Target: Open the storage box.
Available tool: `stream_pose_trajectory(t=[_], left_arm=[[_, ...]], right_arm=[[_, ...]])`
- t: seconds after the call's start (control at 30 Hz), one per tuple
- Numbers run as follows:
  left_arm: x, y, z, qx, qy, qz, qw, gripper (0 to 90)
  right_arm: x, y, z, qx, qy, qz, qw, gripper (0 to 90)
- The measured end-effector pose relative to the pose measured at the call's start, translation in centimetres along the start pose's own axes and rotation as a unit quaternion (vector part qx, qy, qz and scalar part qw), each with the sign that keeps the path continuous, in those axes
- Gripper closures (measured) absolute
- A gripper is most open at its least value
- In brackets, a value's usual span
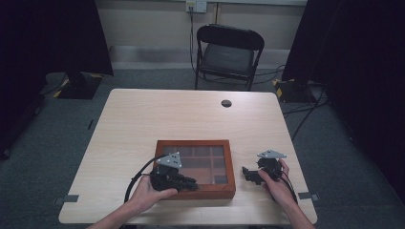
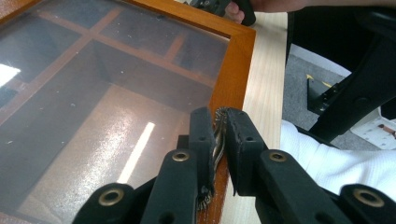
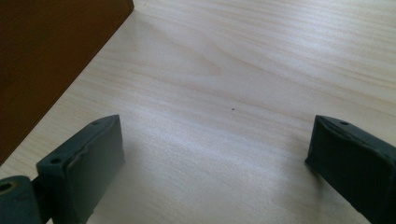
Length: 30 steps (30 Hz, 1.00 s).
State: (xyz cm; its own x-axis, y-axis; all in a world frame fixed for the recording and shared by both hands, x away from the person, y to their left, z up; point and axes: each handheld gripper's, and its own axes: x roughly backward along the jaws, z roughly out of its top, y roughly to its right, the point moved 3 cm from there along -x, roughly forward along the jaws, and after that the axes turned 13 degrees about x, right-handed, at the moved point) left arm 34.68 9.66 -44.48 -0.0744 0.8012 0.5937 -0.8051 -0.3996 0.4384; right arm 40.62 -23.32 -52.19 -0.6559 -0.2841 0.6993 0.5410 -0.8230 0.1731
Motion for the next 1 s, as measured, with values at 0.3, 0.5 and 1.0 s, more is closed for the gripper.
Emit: stream_pose_trajectory(t=[0.3, 0.5, 1.0], left_arm=[[0.4, 0.0, 0.6, 0.001, -0.003, -0.007, 1.0, 81.4], [0.8, 0.1, 1.1, 0.003, -0.003, -0.01, 0.9999, 81.4], [1.8, 0.4, 2.1, 0.014, -0.001, -0.009, 0.9999, 81.2]], right_arm=[[0.0, 0.0, 0.0, 0.0, 0.0, 0.001, 1.0, 2.9], [0.0, 0.0, 0.0, 0.001, 0.0, 0.001, 1.0, 2.7], [-0.1, 0.0, 0.0, 0.003, 0.001, 0.002, 1.0, 2.7]])
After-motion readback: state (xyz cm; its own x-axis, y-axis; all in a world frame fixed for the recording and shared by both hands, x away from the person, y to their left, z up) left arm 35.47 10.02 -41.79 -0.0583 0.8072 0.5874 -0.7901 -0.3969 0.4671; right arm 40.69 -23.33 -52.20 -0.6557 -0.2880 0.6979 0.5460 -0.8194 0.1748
